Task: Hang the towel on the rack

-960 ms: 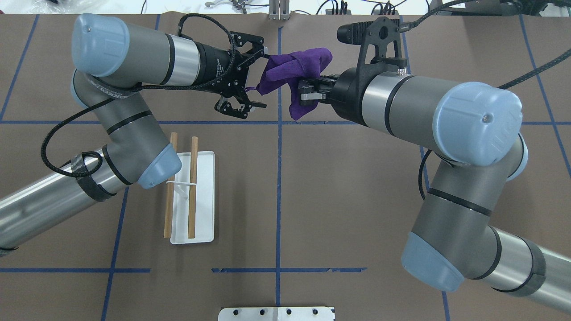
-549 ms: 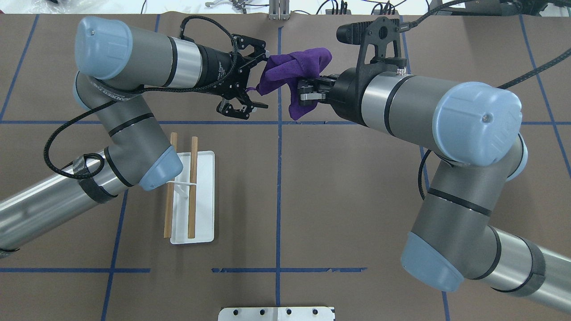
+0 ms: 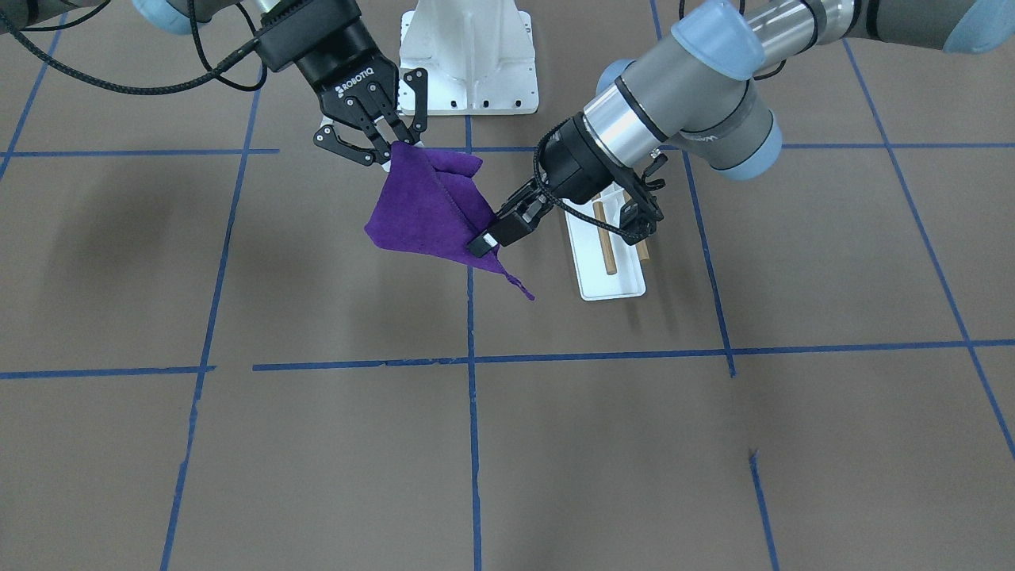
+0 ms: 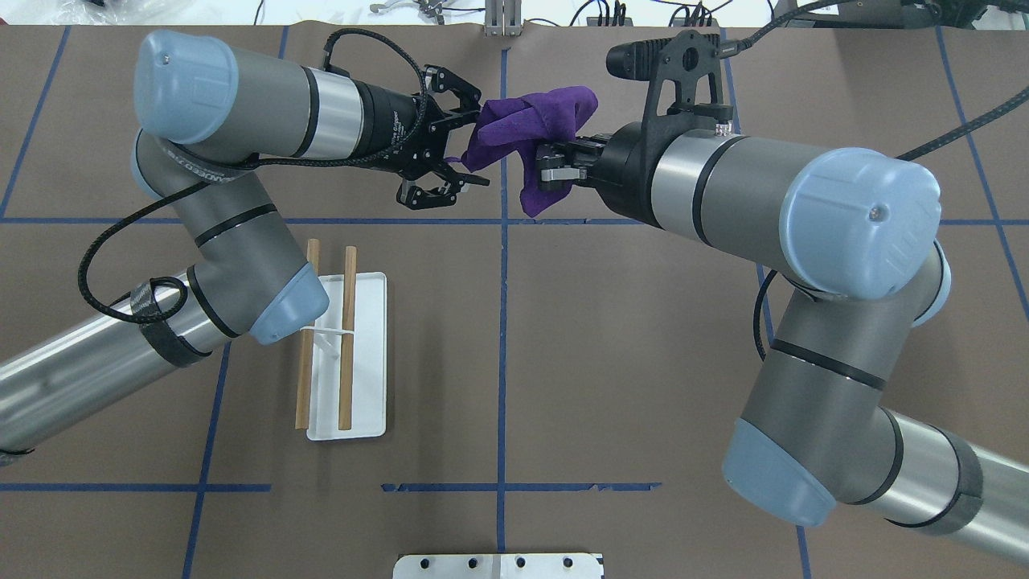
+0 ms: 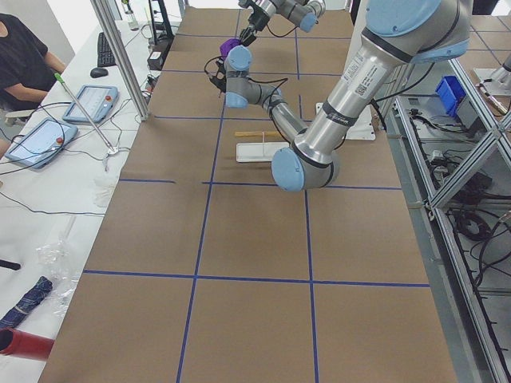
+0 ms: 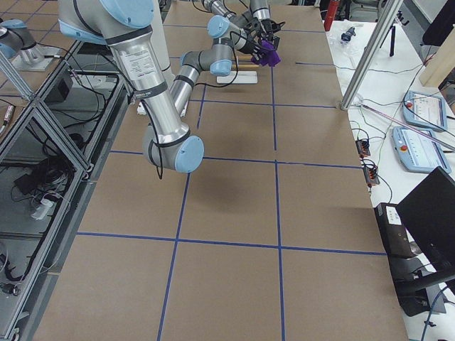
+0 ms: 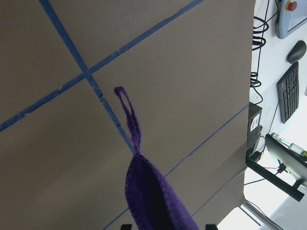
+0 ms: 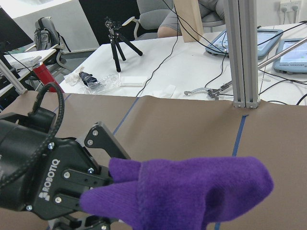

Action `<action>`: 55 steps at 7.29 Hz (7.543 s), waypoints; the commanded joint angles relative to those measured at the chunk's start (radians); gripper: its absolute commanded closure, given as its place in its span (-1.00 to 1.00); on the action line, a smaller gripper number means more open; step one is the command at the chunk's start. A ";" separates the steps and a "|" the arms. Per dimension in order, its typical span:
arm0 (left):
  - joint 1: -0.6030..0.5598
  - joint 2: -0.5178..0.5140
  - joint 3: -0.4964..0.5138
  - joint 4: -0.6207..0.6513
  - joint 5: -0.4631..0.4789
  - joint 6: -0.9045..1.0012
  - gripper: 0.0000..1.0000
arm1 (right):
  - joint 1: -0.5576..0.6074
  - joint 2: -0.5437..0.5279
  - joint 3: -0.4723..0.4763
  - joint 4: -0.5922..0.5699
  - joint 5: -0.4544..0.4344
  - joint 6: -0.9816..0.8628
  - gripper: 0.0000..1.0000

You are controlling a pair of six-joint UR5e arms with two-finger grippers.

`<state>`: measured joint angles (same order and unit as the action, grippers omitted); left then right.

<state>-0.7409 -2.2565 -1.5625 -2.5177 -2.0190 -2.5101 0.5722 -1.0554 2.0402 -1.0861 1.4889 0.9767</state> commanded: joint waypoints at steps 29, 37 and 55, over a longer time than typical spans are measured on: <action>0.538 0.240 -0.813 1.298 1.043 0.542 1.00 | 0.833 -0.575 -0.064 -0.739 0.697 -1.015 -1.00; 0.416 0.468 -0.786 1.303 1.002 0.617 1.00 | 0.833 -0.551 -0.089 -0.738 0.697 -1.015 -1.00; -0.295 0.462 -0.601 1.262 0.013 1.895 -1.00 | 0.923 -0.568 -0.204 -0.638 0.870 -1.024 -1.00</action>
<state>-0.8968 -1.7955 -2.2400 -1.2346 -1.9071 -0.8146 1.4731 -1.6223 1.8621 -1.7255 2.2913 -0.0455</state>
